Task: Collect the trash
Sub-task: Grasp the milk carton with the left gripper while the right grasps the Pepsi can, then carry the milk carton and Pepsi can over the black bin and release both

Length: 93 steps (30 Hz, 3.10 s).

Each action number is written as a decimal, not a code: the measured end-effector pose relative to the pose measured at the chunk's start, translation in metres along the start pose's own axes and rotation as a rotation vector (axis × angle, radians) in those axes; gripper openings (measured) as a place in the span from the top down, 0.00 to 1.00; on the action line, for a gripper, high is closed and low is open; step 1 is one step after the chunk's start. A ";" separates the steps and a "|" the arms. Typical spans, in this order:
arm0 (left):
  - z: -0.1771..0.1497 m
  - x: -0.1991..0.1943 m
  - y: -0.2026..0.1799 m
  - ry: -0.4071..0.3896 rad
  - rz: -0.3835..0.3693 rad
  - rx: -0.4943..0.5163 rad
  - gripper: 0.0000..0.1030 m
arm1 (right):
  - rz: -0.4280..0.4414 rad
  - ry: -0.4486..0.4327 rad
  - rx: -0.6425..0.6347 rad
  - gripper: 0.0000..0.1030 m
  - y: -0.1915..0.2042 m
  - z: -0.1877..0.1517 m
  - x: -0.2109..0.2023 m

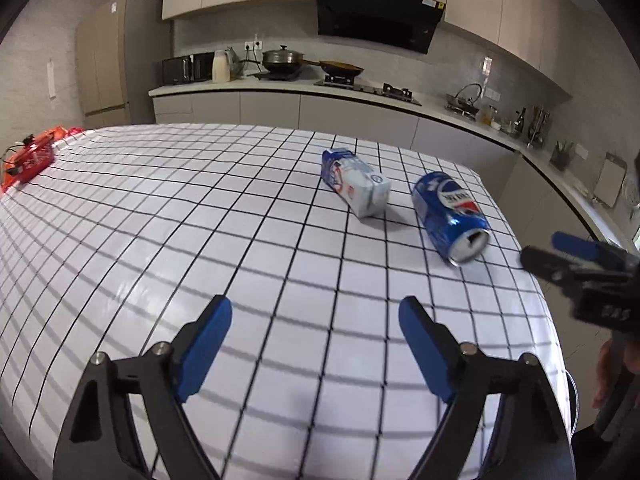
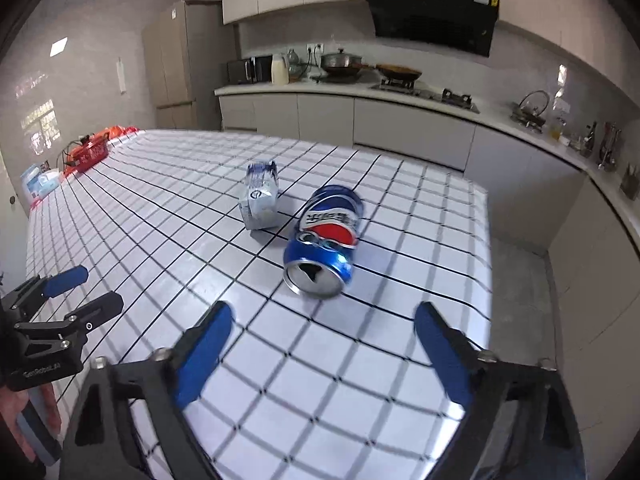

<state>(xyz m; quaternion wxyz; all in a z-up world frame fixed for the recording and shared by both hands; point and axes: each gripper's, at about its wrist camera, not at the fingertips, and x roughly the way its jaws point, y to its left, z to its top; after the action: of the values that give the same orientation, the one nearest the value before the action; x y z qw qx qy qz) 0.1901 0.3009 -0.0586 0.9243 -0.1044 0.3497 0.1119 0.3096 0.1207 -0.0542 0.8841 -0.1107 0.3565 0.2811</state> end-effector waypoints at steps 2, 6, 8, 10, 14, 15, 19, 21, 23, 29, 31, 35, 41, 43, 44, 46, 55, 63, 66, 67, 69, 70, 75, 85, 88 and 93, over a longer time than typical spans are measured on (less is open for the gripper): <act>0.007 0.012 0.004 0.003 -0.011 0.001 0.17 | 0.011 0.023 -0.001 0.17 0.006 0.006 0.023; 0.019 0.032 0.005 0.013 -0.035 0.005 0.17 | -0.004 0.051 -0.012 0.18 0.010 0.015 0.055; 0.025 0.042 0.004 0.013 -0.050 0.010 0.17 | -0.009 0.067 -0.007 0.25 0.005 0.019 0.068; 0.032 0.052 0.000 0.014 -0.062 0.017 0.17 | -0.021 0.076 -0.001 0.28 -0.003 0.025 0.078; 0.045 0.072 -0.010 0.017 -0.090 0.021 0.17 | -0.036 0.072 0.013 0.31 -0.020 0.037 0.090; 0.048 0.076 -0.012 0.017 -0.098 0.020 0.17 | -0.040 0.069 0.018 0.31 -0.027 0.041 0.092; 0.059 0.095 -0.025 0.014 -0.113 0.017 0.17 | -0.029 0.069 0.017 0.31 -0.046 0.053 0.104; 0.064 0.104 -0.029 0.018 -0.119 0.013 0.17 | -0.020 0.067 0.015 0.31 -0.052 0.055 0.109; 0.069 0.113 -0.033 0.016 -0.125 -0.001 0.17 | -0.006 0.060 0.025 0.32 -0.060 0.058 0.112; 0.089 0.139 -0.042 0.044 -0.147 -0.054 0.17 | 0.012 0.056 0.028 0.34 -0.064 0.063 0.125; 0.094 0.148 -0.042 0.059 -0.127 -0.050 0.17 | 0.009 0.053 0.038 0.34 -0.063 0.068 0.133; 0.102 0.161 -0.029 0.084 -0.099 -0.034 0.23 | -0.004 0.064 0.046 0.33 -0.059 0.078 0.148; 0.107 0.161 -0.006 0.086 -0.063 -0.021 0.23 | -0.034 0.086 0.088 0.26 -0.063 0.088 0.166; 0.109 0.163 -0.003 0.089 -0.062 -0.015 0.23 | -0.055 0.096 0.095 0.24 -0.063 0.092 0.172; 0.110 0.165 -0.004 0.097 -0.059 -0.007 0.23 | -0.066 0.100 0.098 0.24 -0.064 0.094 0.175; 0.112 0.169 -0.006 0.100 -0.057 0.003 0.23 | -0.060 0.112 0.120 0.24 -0.066 0.096 0.179; 0.100 0.161 -0.014 0.115 -0.104 0.021 0.53 | -0.052 0.112 0.107 0.40 -0.064 0.091 0.163; 0.087 0.128 -0.031 0.088 -0.112 0.061 0.54 | -0.062 0.100 0.076 0.40 -0.053 0.078 0.134; 0.079 0.117 -0.038 0.088 -0.106 0.093 0.54 | -0.054 0.120 0.079 0.40 -0.047 0.067 0.124; 0.076 0.115 -0.039 0.088 -0.104 0.103 0.54 | -0.044 0.146 0.082 0.40 -0.047 0.064 0.125; 0.073 0.116 -0.041 0.097 -0.103 0.113 0.54 | -0.028 0.151 0.093 0.39 -0.046 0.060 0.126; 0.072 0.117 -0.040 0.100 -0.104 0.109 0.54 | -0.024 0.177 0.101 0.35 -0.047 0.058 0.130; 0.068 0.117 -0.040 0.122 -0.112 0.106 0.55 | -0.016 0.226 0.104 0.42 -0.049 0.052 0.137; 0.066 0.066 -0.058 0.049 -0.125 0.142 0.55 | 0.005 0.109 0.100 0.42 -0.043 0.050 0.068; 0.059 0.047 -0.066 0.032 -0.133 0.148 0.55 | -0.005 0.094 0.093 0.42 -0.043 0.043 0.044; 0.044 0.021 -0.082 0.016 -0.152 0.163 0.55 | -0.010 0.065 0.094 0.42 -0.046 0.022 -0.002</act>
<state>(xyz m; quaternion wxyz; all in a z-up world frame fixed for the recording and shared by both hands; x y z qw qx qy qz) 0.2559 0.2374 -0.0312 0.9326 -0.0562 0.3562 0.0119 0.3470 0.0905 -0.0371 0.8777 -0.0798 0.3973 0.2558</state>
